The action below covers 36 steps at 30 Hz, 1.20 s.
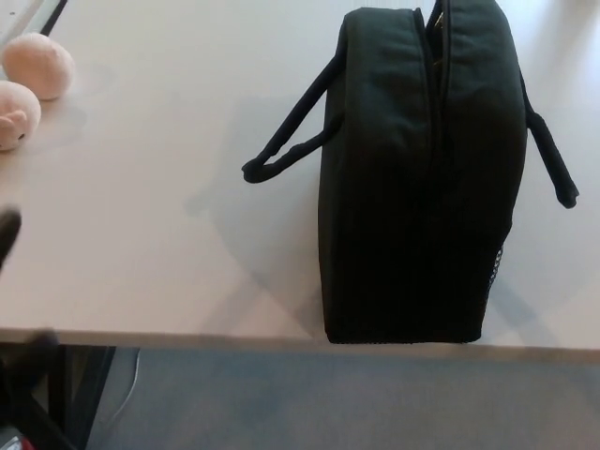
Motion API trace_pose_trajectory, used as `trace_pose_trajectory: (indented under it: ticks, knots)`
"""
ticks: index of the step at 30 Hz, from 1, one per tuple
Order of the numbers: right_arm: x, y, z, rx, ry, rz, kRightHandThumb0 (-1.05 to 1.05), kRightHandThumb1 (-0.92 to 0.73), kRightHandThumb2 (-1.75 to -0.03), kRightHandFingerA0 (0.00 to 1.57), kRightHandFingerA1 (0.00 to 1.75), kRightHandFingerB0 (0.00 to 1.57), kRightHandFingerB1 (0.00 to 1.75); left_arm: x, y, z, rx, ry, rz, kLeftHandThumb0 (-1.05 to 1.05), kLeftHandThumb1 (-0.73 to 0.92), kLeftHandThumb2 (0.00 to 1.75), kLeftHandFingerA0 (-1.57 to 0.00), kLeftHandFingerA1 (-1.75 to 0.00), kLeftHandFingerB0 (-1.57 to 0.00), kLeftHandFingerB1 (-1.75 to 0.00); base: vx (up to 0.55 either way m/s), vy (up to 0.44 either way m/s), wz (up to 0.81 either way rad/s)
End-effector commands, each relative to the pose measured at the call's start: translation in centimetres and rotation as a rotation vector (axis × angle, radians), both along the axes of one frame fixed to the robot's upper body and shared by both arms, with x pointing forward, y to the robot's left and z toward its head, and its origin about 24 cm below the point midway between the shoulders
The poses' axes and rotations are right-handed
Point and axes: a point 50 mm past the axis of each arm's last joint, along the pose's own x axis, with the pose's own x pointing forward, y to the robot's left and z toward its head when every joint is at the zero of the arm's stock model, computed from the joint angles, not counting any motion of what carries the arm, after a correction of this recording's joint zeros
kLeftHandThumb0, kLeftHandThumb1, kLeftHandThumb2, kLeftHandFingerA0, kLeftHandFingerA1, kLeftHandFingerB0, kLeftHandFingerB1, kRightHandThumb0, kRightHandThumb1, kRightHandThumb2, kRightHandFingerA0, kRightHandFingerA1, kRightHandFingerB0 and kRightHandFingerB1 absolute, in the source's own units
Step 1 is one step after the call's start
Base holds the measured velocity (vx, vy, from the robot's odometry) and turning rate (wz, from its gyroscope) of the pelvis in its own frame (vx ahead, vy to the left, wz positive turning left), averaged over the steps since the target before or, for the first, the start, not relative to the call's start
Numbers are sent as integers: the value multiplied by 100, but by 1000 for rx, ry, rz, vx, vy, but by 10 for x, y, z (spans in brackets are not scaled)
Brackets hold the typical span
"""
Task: A lunch bag is kept on the middle of the desk and the robot uses both its hands to grab the opening of the bag from the left and right and moves its hands away from each other to spread the bag open
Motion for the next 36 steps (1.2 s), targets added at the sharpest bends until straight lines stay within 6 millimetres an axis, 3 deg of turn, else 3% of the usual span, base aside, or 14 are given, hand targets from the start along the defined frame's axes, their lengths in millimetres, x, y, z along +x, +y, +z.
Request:
trace_pose_trajectory:
  ticks: [1,11,12,14,15,21,23,24,25,26,30,31,32,36]
  knots:
    - [-98,35,-33,113,210,-16,-75,-55,-95,1,32,0,18,-119,-5,-55,-339,294,142,-40,74,63,-25,-36,-20,-29,0,0,0]
    - [-83,48,-37,284,283,35,-68,-53,-86,4,39,0,27,-137,-21,-59,-362,406,147,-43,76,64,-25,-35,-19,-29,0,0,0]
    - [-82,48,-38,295,295,39,-64,-71,-65,6,31,4,20,-135,-21,-59,-358,397,139,-44,77,64,-24,-35,-19,-29,0,0,0]
    - [-77,47,-41,322,351,47,-60,-71,-71,3,31,2,13,-130,-19,-60,-353,399,136,-44,78,64,-26,-36,-18,-29,-29,-3,9]
    - [-73,47,-45,367,407,49,-72,-56,-91,0,32,0,19,-126,-17,-61,-356,402,129,-44,78,64,-27,-36,-17,-28,0,0,0]
    - [-46,43,-52,439,562,38,-76,-59,-94,4,41,3,18,-103,-15,-65,-440,410,111,-44,78,64,-28,-37,-18,-28,0,0,0]
    - [-43,43,-52,408,598,50,-75,-58,-94,10,47,0,18,-100,-15,-63,-440,431,110,-52,64,84,-22,-45,-12,-38,0,0,0]
    - [-43,44,-53,393,590,51,-69,-71,-68,14,37,6,10,-99,-14,-62,-441,426,105,-52,65,85,-23,-45,-13,-38,0,0,0]
    - [-43,44,-53,387,589,50,-68,-77,-65,14,35,0,20,-99,-13,-62,-441,424,100,-52,64,85,-24,-46,-13,-39,0,0,0]
    - [-44,44,-54,389,595,49,-76,-58,-94,12,48,0,19,-100,-12,-61,-440,425,96,-53,64,86,-24,-46,-12,-39,0,0,0]
    - [-46,44,-56,404,611,48,-75,-57,-93,13,48,0,19,-102,-12,-61,-446,443,93,-53,64,85,-24,-46,-13,-39,0,0,0]
    - [-48,44,-56,405,622,44,-76,-58,-94,13,48,0,18,-103,-11,-62,-436,455,93,-48,80,63,-31,-36,-17,-28,0,0,0]
    - [-49,43,-56,408,627,45,-76,-58,-94,10,47,0,18,-104,-11,-62,-432,463,93,-55,64,88,-23,-47,-10,-39,0,0,0]
    - [-48,44,-54,427,640,47,-74,-57,-93,8,46,0,18,-103,-11,-61,-438,469,91,-55,64,88,-23,-47,-10,-39,0,0,0]
